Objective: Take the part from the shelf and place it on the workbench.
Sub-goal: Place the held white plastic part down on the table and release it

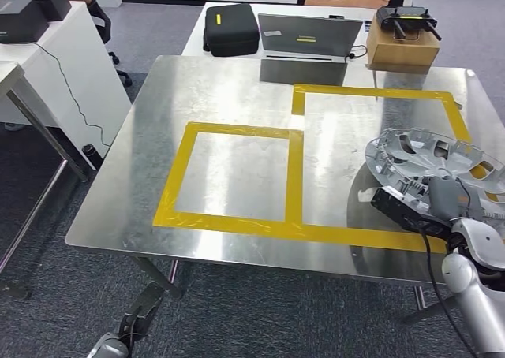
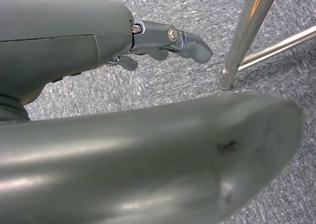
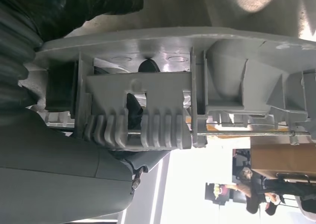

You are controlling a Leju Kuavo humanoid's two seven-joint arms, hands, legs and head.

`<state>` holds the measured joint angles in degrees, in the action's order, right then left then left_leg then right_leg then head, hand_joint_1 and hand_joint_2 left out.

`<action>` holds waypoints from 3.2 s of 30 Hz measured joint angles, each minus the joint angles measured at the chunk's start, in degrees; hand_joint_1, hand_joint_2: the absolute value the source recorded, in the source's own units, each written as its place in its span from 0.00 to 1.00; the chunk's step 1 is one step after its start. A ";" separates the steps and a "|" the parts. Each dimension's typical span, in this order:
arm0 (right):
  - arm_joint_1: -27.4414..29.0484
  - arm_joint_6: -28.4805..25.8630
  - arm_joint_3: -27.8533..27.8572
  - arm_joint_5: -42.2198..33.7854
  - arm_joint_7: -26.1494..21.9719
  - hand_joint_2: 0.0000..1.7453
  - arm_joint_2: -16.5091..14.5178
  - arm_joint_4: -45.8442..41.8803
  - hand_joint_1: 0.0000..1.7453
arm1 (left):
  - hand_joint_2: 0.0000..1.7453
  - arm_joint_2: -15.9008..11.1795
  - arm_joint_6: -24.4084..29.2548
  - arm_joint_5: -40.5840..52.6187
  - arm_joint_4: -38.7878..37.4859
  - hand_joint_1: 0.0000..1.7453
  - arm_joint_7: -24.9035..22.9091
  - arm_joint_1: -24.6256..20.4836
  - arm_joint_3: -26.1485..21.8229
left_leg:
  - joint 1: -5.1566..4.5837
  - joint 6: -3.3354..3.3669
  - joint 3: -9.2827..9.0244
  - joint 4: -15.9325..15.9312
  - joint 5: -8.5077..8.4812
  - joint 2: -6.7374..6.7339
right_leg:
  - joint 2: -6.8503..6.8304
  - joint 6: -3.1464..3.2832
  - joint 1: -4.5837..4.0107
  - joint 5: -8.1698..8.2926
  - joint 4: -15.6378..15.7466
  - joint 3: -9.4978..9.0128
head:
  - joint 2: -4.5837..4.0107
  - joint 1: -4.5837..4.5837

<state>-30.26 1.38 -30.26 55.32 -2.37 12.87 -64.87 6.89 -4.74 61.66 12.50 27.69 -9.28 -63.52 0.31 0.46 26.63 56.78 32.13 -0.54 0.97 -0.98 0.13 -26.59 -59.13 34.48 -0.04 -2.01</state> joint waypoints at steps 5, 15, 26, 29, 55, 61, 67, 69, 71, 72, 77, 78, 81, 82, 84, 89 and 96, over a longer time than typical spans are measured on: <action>0.00 0.00 -0.02 0.00 0.01 1.00 0.00 0.00 1.00 | 0.00 -0.01 0.00 0.00 0.00 0.00 0.00 0.00 0.00 | 0.00 0.00 0.00 0.00 0.00 0.00 | 0.00 0.00 0.00 0.00 0.00 0.00 | 0.00 0.00; 0.00 -0.01 -0.05 0.00 0.01 1.00 0.00 0.00 1.00 | 0.00 0.00 0.00 0.00 0.00 0.00 0.00 0.00 0.00 | 0.00 0.00 0.00 0.00 0.00 0.00 | 0.00 0.00 0.00 0.00 0.00 0.00 | 0.00 0.00; 0.00 -0.01 -0.09 0.00 0.01 1.00 0.00 0.00 0.25 | 0.00 0.00 0.00 0.00 0.00 0.00 0.00 0.00 0.00 | 0.00 0.00 0.00 0.00 0.00 0.00 | 0.00 0.00 0.00 0.00 0.00 0.00 | 0.00 0.01; -0.18 -0.03 -0.20 -0.63 -1.33 1.00 -0.49 0.00 0.00 | 0.00 0.00 0.01 0.04 0.00 0.00 -0.03 0.00 0.04 | 0.01 0.00 0.02 0.00 0.00 -0.02 | 0.04 0.00 0.00 0.00 -0.01 0.00 | 0.00 0.03; -2.46 -0.42 -3.79 -2.76 -1.28 1.00 -5.18 0.02 0.00 | 0.00 -0.03 0.11 -0.46 0.00 0.00 -0.44 -0.37 1.49 | -0.04 -0.05 0.01 0.00 -0.04 0.03 | -0.01 0.00 0.04 0.01 0.00 0.01 | 0.00 0.01; -2.67 -0.42 -4.14 -3.05 -0.92 1.00 -5.18 0.02 0.00 | 0.00 -0.07 0.11 -0.84 0.00 0.00 -0.44 -0.35 1.76 | -0.03 -0.06 0.01 0.00 -0.05 0.03 | -0.01 0.00 0.03 0.01 0.00 0.01 | 0.00 0.00; -2.71 -0.42 -4.27 -3.08 -0.84 1.00 -5.18 0.02 0.00 | 0.00 -0.09 0.11 -0.90 0.00 0.00 -0.44 -0.33 1.79 | -0.03 -0.06 0.01 0.00 -0.04 0.03 | -0.01 0.00 0.03 0.01 0.00 0.01 | 0.00 0.02; -2.72 -0.42 -4.28 -3.09 -0.83 0.50 -5.18 0.02 0.00 | 0.00 -0.09 0.11 -0.91 0.00 0.00 -0.44 -0.33 1.79 | -0.03 -0.06 0.01 0.00 -0.04 0.03 | -0.01 0.00 0.03 0.01 0.00 0.01 | 0.00 0.02; -2.74 -0.34 -4.33 -3.14 -0.72 0.00 -5.18 0.03 0.00 | 0.00 -0.10 0.11 -0.98 0.00 0.00 -0.44 -0.33 1.80 | -0.03 -0.06 0.02 0.00 -0.04 0.03 | -0.01 0.00 0.03 0.01 0.00 0.01 | 0.00 0.02; -2.77 -0.28 -4.38 -3.18 -0.59 0.00 -5.18 0.04 0.00 | 0.00 -0.11 0.11 -1.05 0.00 0.00 -0.44 -0.33 1.80 | -0.03 -0.06 0.02 0.00 -0.04 0.03 | -0.01 0.00 0.03 0.01 0.00 0.01 | 0.00 0.02; -2.84 -1.00 -4.79 -3.10 0.00 0.00 -5.18 0.09 0.00 | 0.00 -0.13 0.11 -1.50 0.00 0.00 -0.44 -0.25 1.82 | -0.03 -0.05 0.01 0.00 -0.04 0.03 | -0.02 0.00 0.03 0.01 0.00 0.02 | 0.00 0.01; -2.84 -1.10 -4.85 -3.09 0.01 0.00 -5.18 0.09 0.00 | 0.00 -0.13 0.11 -1.53 0.00 0.00 -0.44 -0.22 1.83 | -0.03 -0.05 0.01 0.00 -0.04 0.03 | -0.02 0.00 0.03 0.01 0.00 0.02 | 0.00 0.01; -2.66 -1.15 -4.96 -3.31 0.09 0.00 -5.18 0.09 0.00 | 0.00 -0.14 0.11 -1.61 0.00 0.00 -0.44 -0.16 1.85 | -0.03 -0.05 0.03 0.00 -0.04 0.03 | -0.02 0.00 0.03 0.00 0.00 0.03 | 0.00 0.01; -2.54 -1.13 -4.98 -3.40 0.15 0.00 -5.18 0.08 0.00 | 0.00 -0.14 0.11 -1.64 0.00 0.00 -0.44 -0.13 1.86 | -0.04 -0.05 0.04 0.00 -0.04 0.04 | -0.03 0.00 0.03 0.00 0.00 0.04 | 0.00 0.00; -2.34 -1.12 -4.98 -3.50 0.25 0.00 -5.18 0.05 0.00 | 0.00 -0.15 0.11 -1.69 0.00 0.00 -0.44 -0.07 1.88 | -0.04 -0.06 0.07 0.00 -0.04 0.04 | -0.03 0.00 0.03 0.01 0.00 0.07 | 0.00 0.01; -2.32 -1.11 -4.98 -3.55 0.29 0.00 -5.18 0.04 0.00 | 0.00 -0.16 0.13 -1.70 0.00 0.00 -0.44 0.01 1.90 | -0.04 -0.06 0.08 0.00 -0.05 0.05 | -0.03 0.00 0.03 0.01 0.00 0.10 | 0.00 0.01; -2.32 -1.11 -4.98 -3.56 0.32 0.00 -5.18 0.04 0.00 | 0.00 -0.16 0.13 -1.70 0.00 0.00 -0.44 0.01 1.96 | -0.04 -0.06 0.06 0.00 -0.05 0.05 | -0.03 0.00 0.03 0.01 0.00 0.19 | 0.00 0.00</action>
<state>-32.57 0.26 -35.23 51.76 -2.05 7.69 -64.83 6.73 -4.62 59.95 12.50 27.26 -9.27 -61.55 0.27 0.40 26.69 56.78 32.08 -0.49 0.93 -0.98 0.16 -26.59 -59.14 34.67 -0.04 -2.01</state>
